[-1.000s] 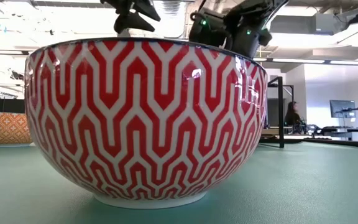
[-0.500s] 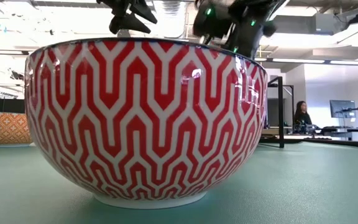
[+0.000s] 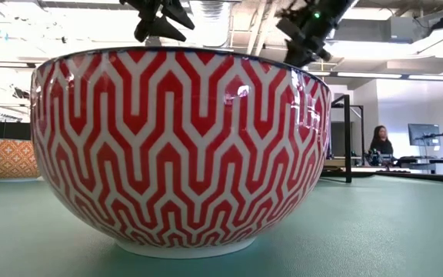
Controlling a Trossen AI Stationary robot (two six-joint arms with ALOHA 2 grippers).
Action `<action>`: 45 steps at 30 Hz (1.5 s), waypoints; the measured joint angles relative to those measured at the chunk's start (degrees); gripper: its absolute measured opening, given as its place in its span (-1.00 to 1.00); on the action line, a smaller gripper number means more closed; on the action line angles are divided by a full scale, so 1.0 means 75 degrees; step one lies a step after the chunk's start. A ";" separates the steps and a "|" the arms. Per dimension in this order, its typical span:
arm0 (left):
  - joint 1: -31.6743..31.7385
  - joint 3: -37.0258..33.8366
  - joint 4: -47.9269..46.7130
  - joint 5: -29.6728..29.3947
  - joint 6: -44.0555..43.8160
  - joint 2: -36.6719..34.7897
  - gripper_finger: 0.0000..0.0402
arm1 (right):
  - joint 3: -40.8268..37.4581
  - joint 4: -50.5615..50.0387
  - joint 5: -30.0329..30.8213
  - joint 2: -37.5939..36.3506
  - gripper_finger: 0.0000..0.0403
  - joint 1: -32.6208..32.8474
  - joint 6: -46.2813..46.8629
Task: Place and stack bowls onto a shelf
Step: Stack the blue and white bowl on the blue and white bowl on the shelf, then put the blue striped bowl on the shelf
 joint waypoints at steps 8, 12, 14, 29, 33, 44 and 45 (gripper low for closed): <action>-0.0124 0.0000 -0.0003 0.0006 -0.0112 0.0003 -0.02 | -0.0009 -0.0848 -0.0561 0.0031 -0.86 -0.1864 -0.0803; -0.0220 0.0000 -0.0010 0.0000 -0.0118 0.0003 -0.02 | -0.0012 -0.0954 -0.1388 0.0332 -0.77 -0.2202 -0.0665; -0.0260 0.0000 -0.0027 0.0000 -0.0118 0.0003 -0.02 | -0.0012 -0.0984 -0.1552 0.0477 -0.71 -0.2296 -0.0560; -0.0353 0.0003 -0.0315 -0.0003 -0.0121 0.0003 -0.02 | -0.0015 -0.0726 -0.1495 0.0291 0.08 -0.2663 -0.0221; -0.0350 0.0003 -0.0315 -0.0135 -0.0118 0.0003 -0.02 | -0.0012 -0.0348 -0.1693 0.0104 0.15 -0.2529 -0.0211; -0.0297 0.0009 -0.0956 -0.0737 -0.0667 -0.0022 -0.02 | -0.0017 0.0786 -0.2050 0.0943 -0.04 -0.0868 -0.0609; -0.0297 0.0009 -0.1337 -0.0810 -0.0935 -0.0046 -0.02 | -0.0017 0.0962 -0.1959 0.0943 -0.06 -0.0651 -0.0591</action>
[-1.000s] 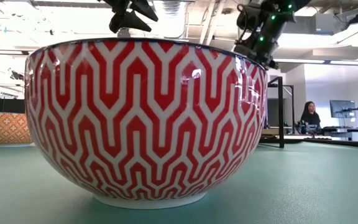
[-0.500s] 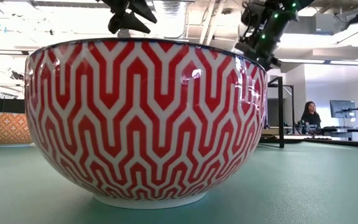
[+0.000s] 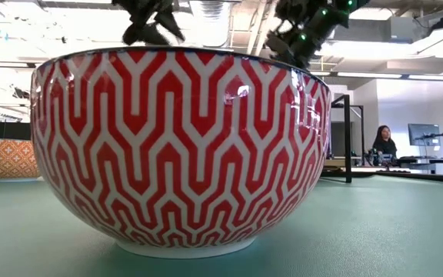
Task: Place and stack bowls onto a shelf
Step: Put the blue striped bowl on the shelf
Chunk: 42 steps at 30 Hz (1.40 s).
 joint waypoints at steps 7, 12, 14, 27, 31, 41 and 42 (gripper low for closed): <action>-0.0319 0.0000 -0.2856 -0.0302 -0.1643 0.0075 -0.02 | 0.0017 0.0546 0.0097 -0.0271 -0.12 0.0888 0.0654; -0.1168 0.0000 -0.2879 -0.0135 -0.2062 0.0406 -0.02 | 0.0009 0.0467 -0.1051 -0.0329 -0.12 0.1174 0.1035; -0.1500 0.0000 -0.2413 0.0375 -0.2066 0.0586 -0.02 | 0.0006 0.0464 -0.1288 -0.0326 -0.12 0.1340 0.1041; -0.4206 0.0022 0.0600 0.2260 -0.4149 0.3103 -0.02 | 0.0003 -0.0273 -0.0698 -0.0888 -0.12 0.1852 0.1431; -0.4788 0.0200 0.1038 0.2548 -0.4434 0.3700 -0.02 | 0.0003 -0.0562 -0.0498 -0.1167 -0.12 0.2114 0.1705; -0.5223 0.0344 0.0713 0.2424 -0.4074 0.3843 -0.02 | 0.0003 -0.0895 0.0524 -0.1025 -0.12 0.3847 0.4163; -0.5320 0.0344 0.0704 0.2408 -0.4106 0.3843 -0.02 | -0.0006 -0.0931 0.0607 -0.0950 -0.12 0.4062 0.4408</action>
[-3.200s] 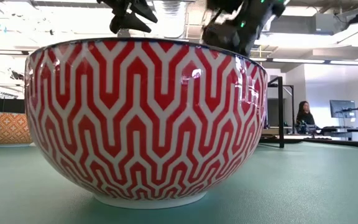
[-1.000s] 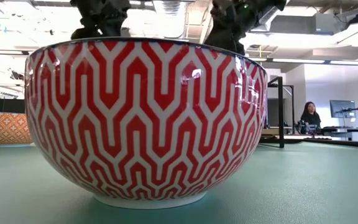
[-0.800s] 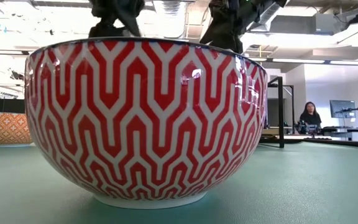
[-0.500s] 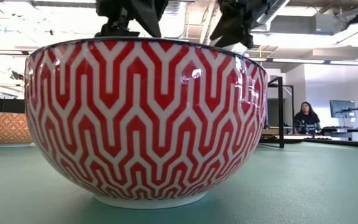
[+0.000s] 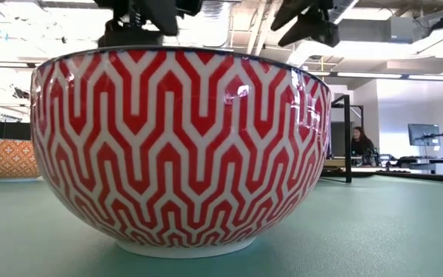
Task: Place and stack bowls onto a shelf
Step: Put the blue striped bowl on the shelf
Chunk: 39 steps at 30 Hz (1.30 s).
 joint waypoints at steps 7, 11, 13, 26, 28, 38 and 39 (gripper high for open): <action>-0.1115 0.0000 -0.0057 -0.0949 -0.0010 0.0000 -0.02 | 0.0006 0.0003 0.0308 0.0773 -0.12 0.1558 0.1959; -0.1416 0.0000 -0.0055 -0.1348 0.0501 -0.0003 -0.02 | 0.0006 0.0034 0.0395 0.1355 -0.12 0.2389 0.2621; -0.1442 0.0000 -0.0046 -0.1443 0.0684 -0.0003 -0.02 | 0.0006 0.0143 0.0307 0.1758 -0.12 0.2782 0.2633; -0.1603 0.0003 0.0146 -0.1616 0.0491 -0.0004 -0.02 | 0.0009 0.3534 0.0467 0.3834 0.00 0.3389 0.2828; -0.1677 0.0003 0.0104 -0.1678 0.0383 -0.0006 -0.02 | 0.0005 0.3247 0.0649 0.3956 0.06 0.3280 0.2924; -0.2069 0.0003 -0.0259 -0.2567 0.0114 -0.0006 -0.02 | 0.0020 0.3081 -0.0146 0.4245 0.08 0.2969 0.2382; -0.2083 0.0003 -0.0273 -0.2685 0.0062 -0.0006 -0.02 | 0.0016 0.2993 -0.0175 0.4294 0.07 0.2963 0.2317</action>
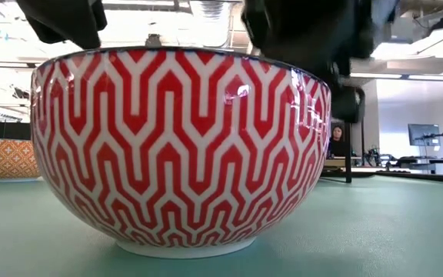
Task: Place and stack bowls onto a shelf
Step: Put the blue striped bowl on the shelf
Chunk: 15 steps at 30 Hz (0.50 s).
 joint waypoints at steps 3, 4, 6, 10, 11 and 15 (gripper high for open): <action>-0.0003 0.0000 0.0017 -0.0243 -0.0120 0.0000 -0.02 | -0.0014 -0.0007 -0.0276 0.0078 0.03 -0.0060 -0.0273; -0.0003 0.0000 0.0017 -0.0312 -0.0124 0.0000 -0.02 | 0.0014 0.0083 -0.0379 0.0167 0.02 -0.0106 -0.0275; 0.0005 0.0000 0.0026 -0.0392 -0.0127 0.0000 -0.02 | 0.0003 -0.0015 -0.0593 0.0252 -0.01 -0.0167 -0.0325; 0.0060 0.0000 0.0023 -0.0447 -0.0066 0.0000 -0.02 | -0.0009 -0.0084 -0.0691 0.0397 -0.12 -0.0259 -0.0310; 0.0092 0.0000 0.0029 -0.0447 -0.0063 0.0000 -0.02 | -0.0010 -0.0128 -0.0709 0.0401 -0.15 -0.0275 -0.0299; 0.0212 0.0000 0.0077 -0.0448 -0.0060 0.0000 -0.02 | -0.0007 -0.0111 -0.0725 0.0398 -0.36 -0.0289 -0.0293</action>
